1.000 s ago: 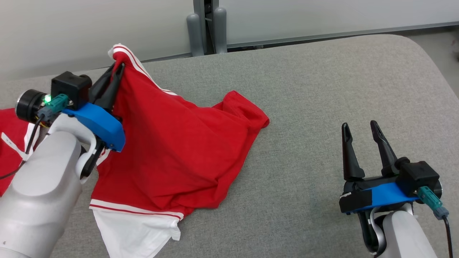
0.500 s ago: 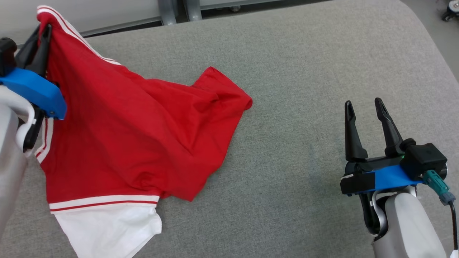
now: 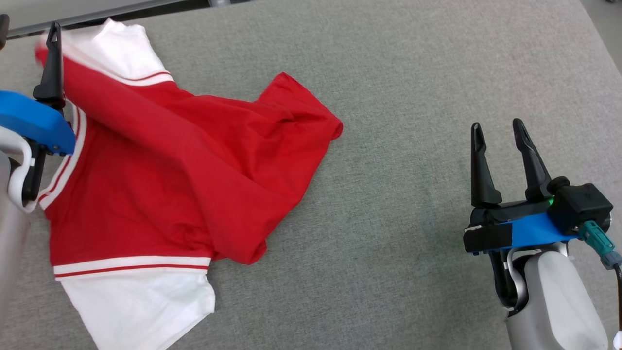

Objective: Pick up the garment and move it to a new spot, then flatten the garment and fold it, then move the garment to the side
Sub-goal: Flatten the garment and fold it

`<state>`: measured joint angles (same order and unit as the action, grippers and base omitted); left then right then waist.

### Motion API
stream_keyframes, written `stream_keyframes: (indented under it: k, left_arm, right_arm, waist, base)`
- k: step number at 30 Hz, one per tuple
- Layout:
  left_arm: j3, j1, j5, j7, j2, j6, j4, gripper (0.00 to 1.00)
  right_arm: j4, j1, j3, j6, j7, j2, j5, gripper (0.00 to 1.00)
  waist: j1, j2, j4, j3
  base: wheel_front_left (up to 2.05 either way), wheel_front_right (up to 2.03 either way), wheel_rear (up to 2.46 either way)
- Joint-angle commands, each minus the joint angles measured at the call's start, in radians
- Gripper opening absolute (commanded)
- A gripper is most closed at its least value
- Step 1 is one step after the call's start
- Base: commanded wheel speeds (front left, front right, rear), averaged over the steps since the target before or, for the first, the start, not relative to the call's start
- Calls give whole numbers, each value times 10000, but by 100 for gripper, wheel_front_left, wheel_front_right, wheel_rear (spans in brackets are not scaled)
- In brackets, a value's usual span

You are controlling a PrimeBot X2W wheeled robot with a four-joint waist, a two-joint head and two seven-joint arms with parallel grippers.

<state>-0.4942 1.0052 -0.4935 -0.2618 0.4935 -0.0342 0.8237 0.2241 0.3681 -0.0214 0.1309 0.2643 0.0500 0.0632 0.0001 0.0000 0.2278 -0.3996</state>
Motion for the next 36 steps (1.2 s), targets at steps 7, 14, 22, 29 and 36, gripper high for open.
stream_keyframes:
  k: [7,14,22,29,36]
  left_arm:
    - [1506,-1864,824,-37,-355,351,-2273,100]
    - [2895,-4117,1562,-38,-1211,461,-4396,100]
    - [4091,-6602,2264,-38,-2379,321,-5868,100]
    - [4945,-8217,2752,-39,-3372,51,-6678,100]
    - [5272,-8964,3340,-39,-3915,-299,-6958,100]
  right_arm:
    - [100,-253,-146,-3,2,5,-179,100]
    - [210,-644,-224,-3,2,5,-244,100]
    - [365,-1067,-198,-3,2,5,-221,100]
    - [475,-1296,-111,-3,2,5,-131,100]
    - [575,-1501,-154,-3,2,4,-93,100]
  waist:
    - [-1,0,-580,754]
    - [-1,0,-1128,1548]
    - [-1,0,-1552,2309]
    - [-1,0,-1709,2562]
    - [-1,0,-1877,2689]
  base:
    - [0,0,0]
    - [0,0,0]
    - [0,0,0]
    - [0,0,0]
    - [0,0,0]
